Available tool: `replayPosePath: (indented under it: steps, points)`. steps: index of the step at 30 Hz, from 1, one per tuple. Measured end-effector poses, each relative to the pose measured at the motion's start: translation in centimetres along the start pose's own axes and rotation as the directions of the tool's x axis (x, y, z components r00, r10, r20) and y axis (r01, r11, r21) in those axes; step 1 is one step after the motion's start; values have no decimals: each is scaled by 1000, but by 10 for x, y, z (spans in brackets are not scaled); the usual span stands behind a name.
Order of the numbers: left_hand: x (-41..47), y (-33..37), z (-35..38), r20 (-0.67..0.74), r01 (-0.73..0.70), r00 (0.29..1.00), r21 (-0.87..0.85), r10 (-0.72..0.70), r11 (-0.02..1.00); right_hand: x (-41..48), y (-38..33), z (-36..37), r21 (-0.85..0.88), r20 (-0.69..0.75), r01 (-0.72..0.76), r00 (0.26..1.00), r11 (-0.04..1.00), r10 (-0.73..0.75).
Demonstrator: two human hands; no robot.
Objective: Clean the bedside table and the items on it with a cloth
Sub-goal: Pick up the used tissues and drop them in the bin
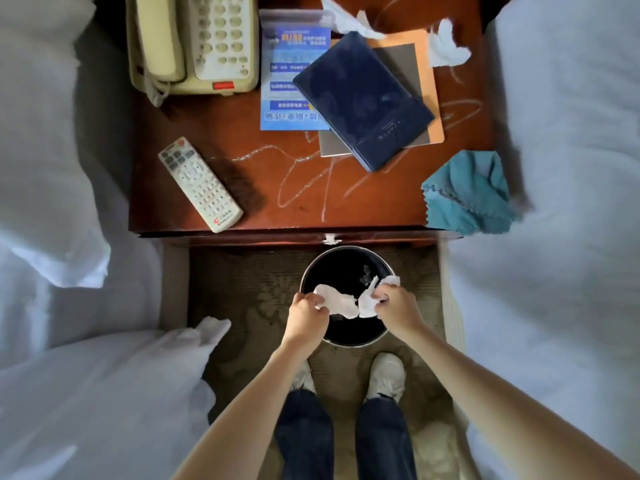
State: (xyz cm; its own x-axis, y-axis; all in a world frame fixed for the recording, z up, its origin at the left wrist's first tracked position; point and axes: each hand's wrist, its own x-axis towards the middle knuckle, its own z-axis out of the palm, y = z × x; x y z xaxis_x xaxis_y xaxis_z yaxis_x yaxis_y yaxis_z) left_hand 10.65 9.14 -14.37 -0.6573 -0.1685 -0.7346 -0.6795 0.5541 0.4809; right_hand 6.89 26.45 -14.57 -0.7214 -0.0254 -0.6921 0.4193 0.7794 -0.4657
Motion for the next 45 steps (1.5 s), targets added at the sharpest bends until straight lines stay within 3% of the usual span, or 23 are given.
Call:
replayPosePath:
  steps: [3,6,11,19,25,31,36,41,45]
  points:
    - [10,-3,14,53,24,998,25,-26,999,8,13,13,69,164,-104,982,992,91]
    - [13,-7,17,75,-27,997,35,25,999,15,17,18,150,238,-180,961,972,141]
    - [11,-5,7,54,33,998,-87,-28,996,11,10,10,185,219,-167,968,968,125]
    - [-24,24,-36,18,-17,1000,-193,21,981,-20,-29,-32,237,140,-45,990,971,12]
    - [-61,64,-74,-36,-136,991,-186,132,973,-51,-72,-83,217,68,125,987,968,-142]
    - [-86,118,-120,-214,-249,955,-202,206,947,-68,-114,-153,319,-69,187,982,929,-174]
    - [-77,159,-150,-301,-348,903,-89,308,933,-60,-143,-208,332,-194,235,965,914,-178]
    - [-39,199,-173,-385,-433,819,69,425,899,-26,-163,-244,201,-350,343,900,918,-260]
    - [6,227,-185,-438,-507,727,177,529,843,18,-173,-259,69,-510,410,798,909,-321]
